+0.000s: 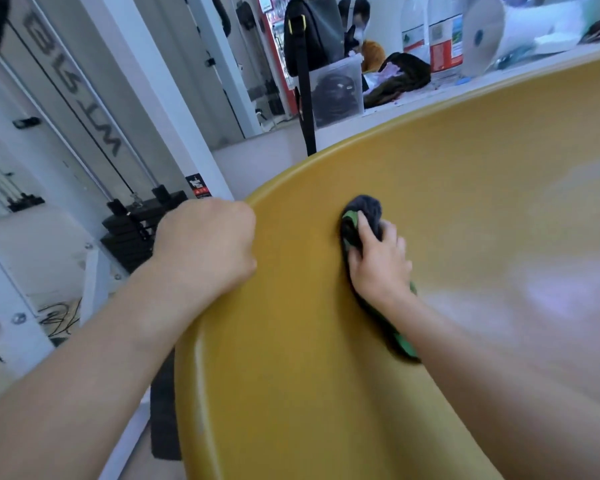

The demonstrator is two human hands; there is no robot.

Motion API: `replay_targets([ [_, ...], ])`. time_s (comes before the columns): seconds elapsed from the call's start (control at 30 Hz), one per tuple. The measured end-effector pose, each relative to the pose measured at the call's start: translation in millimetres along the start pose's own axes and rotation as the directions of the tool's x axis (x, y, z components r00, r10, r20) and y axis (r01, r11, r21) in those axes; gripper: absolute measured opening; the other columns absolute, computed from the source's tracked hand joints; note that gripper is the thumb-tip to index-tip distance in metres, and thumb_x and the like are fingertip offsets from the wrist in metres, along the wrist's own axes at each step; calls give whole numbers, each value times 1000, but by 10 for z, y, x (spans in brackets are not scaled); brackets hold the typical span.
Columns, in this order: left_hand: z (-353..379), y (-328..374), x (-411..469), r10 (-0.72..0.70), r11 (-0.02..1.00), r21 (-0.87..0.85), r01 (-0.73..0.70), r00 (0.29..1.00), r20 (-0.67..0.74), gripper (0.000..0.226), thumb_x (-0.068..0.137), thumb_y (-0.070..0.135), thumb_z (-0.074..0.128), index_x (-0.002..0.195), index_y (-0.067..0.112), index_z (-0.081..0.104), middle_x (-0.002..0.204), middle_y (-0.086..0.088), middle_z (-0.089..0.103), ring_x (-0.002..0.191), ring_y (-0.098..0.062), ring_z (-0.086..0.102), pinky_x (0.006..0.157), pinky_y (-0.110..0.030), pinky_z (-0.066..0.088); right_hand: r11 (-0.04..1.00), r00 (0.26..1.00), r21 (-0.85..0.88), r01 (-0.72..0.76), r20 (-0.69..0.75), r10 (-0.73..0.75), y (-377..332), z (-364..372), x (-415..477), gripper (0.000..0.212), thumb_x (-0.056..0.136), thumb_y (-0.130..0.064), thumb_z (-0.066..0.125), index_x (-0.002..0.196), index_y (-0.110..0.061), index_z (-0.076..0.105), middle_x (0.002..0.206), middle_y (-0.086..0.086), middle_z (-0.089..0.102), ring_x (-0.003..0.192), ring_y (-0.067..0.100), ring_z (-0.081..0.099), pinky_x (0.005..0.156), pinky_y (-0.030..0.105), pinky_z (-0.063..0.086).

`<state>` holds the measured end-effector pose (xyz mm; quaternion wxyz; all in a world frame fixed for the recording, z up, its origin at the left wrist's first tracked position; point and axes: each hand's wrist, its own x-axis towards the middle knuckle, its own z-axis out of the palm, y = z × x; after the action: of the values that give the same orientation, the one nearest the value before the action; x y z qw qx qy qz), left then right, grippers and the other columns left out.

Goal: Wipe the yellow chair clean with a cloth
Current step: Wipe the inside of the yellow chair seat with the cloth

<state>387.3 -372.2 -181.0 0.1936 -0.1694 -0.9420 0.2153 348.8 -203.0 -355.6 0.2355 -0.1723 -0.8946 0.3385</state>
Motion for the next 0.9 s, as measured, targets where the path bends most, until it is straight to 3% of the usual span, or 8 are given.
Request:
replay_targets([
  [0.07, -69, 125, 120, 35, 999, 14, -35, 999, -5, 20, 78, 7, 52, 63, 14, 40, 70, -4, 42, 74, -30, 47, 59, -34, 39, 970, 969, -17, 243, 53, -242, -229, 80, -509, 55, 96, -31, 38, 148, -38, 23, 146, 0, 31, 127, 27, 34, 91, 48, 38],
  [0.23, 58, 316, 624, 204, 979, -10, -204, 979, -19, 16, 82, 2, 53, 70, 9, 45, 78, -8, 50, 77, -30, 51, 63, -34, 37, 646, 652, -88, 758, 98, -752, 11, -67, -777, 53, 94, -31, 45, 145, -39, 31, 138, -3, 47, 116, 20, 48, 69, 33, 38],
  [0.37, 128, 342, 686, 162, 987, 9, -162, 984, -76, 21, 75, -7, 48, 91, 5, 56, 71, -8, 46, 71, -31, 49, 58, -34, 35, 969, 975, -109, 222, 16, -222, 237, -66, 76, 53, 99, -31, 41, 146, -46, 21, 149, -2, 28, 130, 25, 30, 89, 49, 39],
  [0.43, 164, 406, 677, 136, 991, 25, -135, 988, -79, 26, 77, -7, 47, 100, 2, 55, 74, -9, 47, 73, -32, 49, 58, -34, 35, 999, 999, 32, -21, -38, 23, 23, -8, 55, 55, 97, -28, 43, 146, -44, 24, 144, -1, 29, 127, 26, 29, 90, 52, 39],
  [0.5, 198, 507, 678, 108, 993, 62, -102, 990, -91, 32, 80, -3, 51, 112, -2, 50, 93, -16, 58, 86, -36, 57, 61, -35, 35, 988, 989, 42, 149, -14, -149, -284, 89, -275, 56, 95, -25, 43, 145, -43, 25, 138, -2, 32, 122, 25, 32, 86, 49, 39],
  [0.63, 201, 478, 812, 103, 989, 119, -91, 990, -96, 31, 81, -1, 52, 113, 1, 53, 110, -16, 58, 102, -36, 57, 66, -35, 37, 764, 763, -3, 645, -28, -645, -146, 91, -380, 54, 90, -30, 41, 141, -43, 29, 132, -3, 44, 107, 25, 46, 68, 42, 48],
  [0.8, 206, 397, 812, 35, 999, 32, -34, 998, -47, 33, 81, -2, 48, 114, 0, 46, 98, -18, 52, 99, -36, 45, 70, -38, 38, 1000, 999, 3, -7, -42, 7, 428, -106, 277, 57, 94, -25, 47, 145, -41, 30, 140, 3, 35, 118, 31, 37, 92, 47, 46],
  [0.9, 183, 363, 822, 20, 1000, -5, -20, 999, -27, 32, 81, 1, 48, 113, 0, 49, 103, -23, 53, 100, -38, 45, 74, -40, 41, 974, 970, -78, 211, 141, -199, 69, -13, -491, 59, 95, -26, 43, 148, -41, 22, 137, 1, 35, 121, 28, 36, 89, 48, 45],
])
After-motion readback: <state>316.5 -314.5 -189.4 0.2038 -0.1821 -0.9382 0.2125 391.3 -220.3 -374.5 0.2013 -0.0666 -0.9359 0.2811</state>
